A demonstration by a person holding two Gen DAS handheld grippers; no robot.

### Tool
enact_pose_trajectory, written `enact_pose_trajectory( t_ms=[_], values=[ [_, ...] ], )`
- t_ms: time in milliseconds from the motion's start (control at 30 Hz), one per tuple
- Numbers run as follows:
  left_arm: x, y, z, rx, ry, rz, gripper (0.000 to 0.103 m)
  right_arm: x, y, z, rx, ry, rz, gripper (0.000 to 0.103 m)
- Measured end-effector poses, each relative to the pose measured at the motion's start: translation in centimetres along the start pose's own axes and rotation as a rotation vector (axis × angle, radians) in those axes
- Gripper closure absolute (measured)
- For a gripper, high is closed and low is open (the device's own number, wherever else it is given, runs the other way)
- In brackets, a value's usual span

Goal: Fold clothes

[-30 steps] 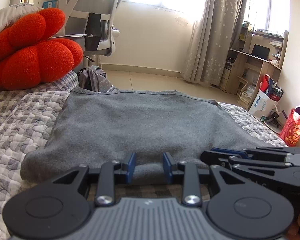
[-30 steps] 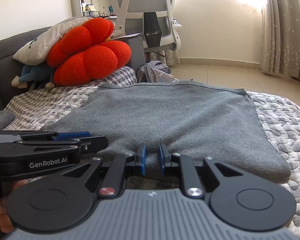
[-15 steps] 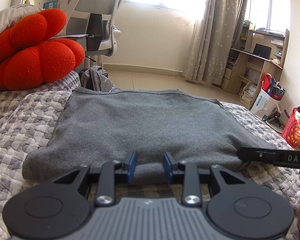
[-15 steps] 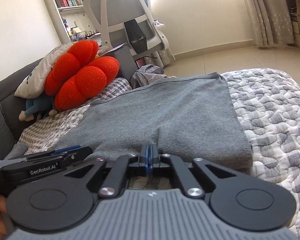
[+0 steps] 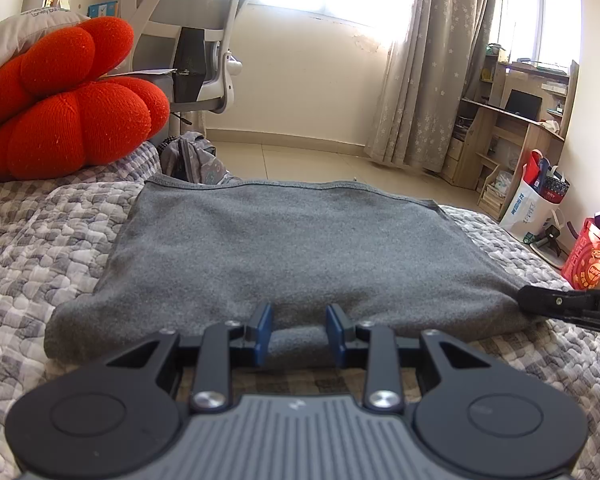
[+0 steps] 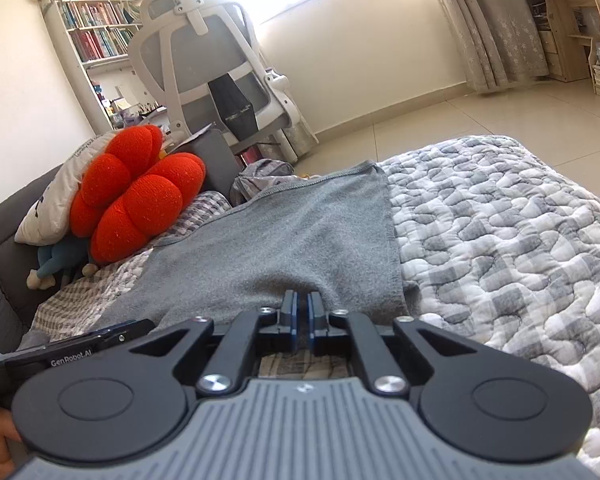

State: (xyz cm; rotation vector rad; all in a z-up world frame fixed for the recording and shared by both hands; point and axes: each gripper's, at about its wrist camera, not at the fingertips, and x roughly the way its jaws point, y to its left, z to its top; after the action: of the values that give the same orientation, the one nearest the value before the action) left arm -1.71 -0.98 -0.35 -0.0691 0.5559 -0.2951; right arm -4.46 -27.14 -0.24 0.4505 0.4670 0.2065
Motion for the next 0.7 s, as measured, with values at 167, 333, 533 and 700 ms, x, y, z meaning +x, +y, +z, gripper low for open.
enact_pose_trajectory(
  t_ms=[167, 333, 533, 700],
  values=[
    [-0.1, 0.0, 0.0, 0.003, -0.001, 0.002, 0.071, -0.6, -3.1, 0.3, 0.201, -0.059, -0.020, 0.042],
    [-0.1, 0.0, 0.0, -0.001, -0.003, -0.001, 0.071, 0.8, -0.4, 0.6, 0.031, 0.007, -0.130, 0.041],
    [-0.6, 1.4, 0.2, -0.079, -0.014, -0.044, 0.071, 1.5, 0.3, 0.1, -0.055, 0.031, -0.188, 0.038],
    [-2.6, 4.4, 0.4, -0.156, -0.045, 0.039, 0.049, 1.7, 0.1, 0.1, -0.060, 0.033, -0.192, 0.037]
  ],
)
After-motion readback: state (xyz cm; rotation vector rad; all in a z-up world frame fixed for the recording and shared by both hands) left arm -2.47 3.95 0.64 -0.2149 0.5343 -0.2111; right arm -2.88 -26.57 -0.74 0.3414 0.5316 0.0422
